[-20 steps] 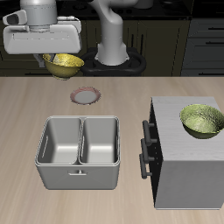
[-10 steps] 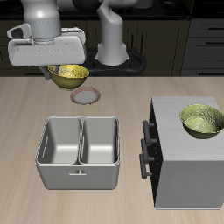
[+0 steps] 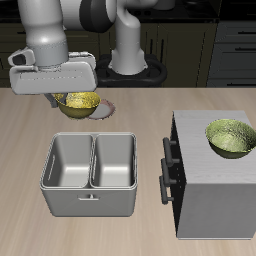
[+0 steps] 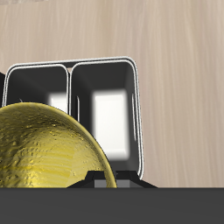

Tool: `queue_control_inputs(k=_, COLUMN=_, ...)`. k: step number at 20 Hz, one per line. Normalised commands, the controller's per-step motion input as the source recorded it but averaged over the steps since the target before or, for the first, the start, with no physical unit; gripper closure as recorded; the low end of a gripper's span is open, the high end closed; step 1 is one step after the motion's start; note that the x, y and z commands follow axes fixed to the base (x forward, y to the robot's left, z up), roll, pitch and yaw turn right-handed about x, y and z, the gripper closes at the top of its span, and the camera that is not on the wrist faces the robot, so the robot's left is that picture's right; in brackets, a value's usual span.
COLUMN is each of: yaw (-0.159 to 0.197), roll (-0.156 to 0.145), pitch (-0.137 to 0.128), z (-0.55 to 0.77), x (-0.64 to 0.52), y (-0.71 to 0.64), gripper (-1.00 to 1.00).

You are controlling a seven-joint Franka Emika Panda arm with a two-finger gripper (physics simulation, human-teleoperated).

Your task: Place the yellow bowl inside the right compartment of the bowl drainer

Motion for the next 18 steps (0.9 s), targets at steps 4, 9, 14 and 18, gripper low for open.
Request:
queue_control_inputs(k=4, yaw=-0.007, roll=-0.008, pitch=0.026, z=-0.24, x=0.03, y=-0.05, gripper=1.00)
queue_control_inputs(k=9, yaw=-0.007, roll=0.000, pitch=0.027, z=-0.24, x=0.01, y=-0.07, gripper=1.00)
queue_control_inputs(k=14, yaw=-0.007, roll=-0.009, pitch=0.021, z=-0.20, x=-0.01, y=-0.08, gripper=1.00)
queue_control_inputs(k=18, yaw=-0.006, roll=-0.025, pitch=0.018, z=-0.13, x=-0.05, y=-0.14, gripper=1.00)
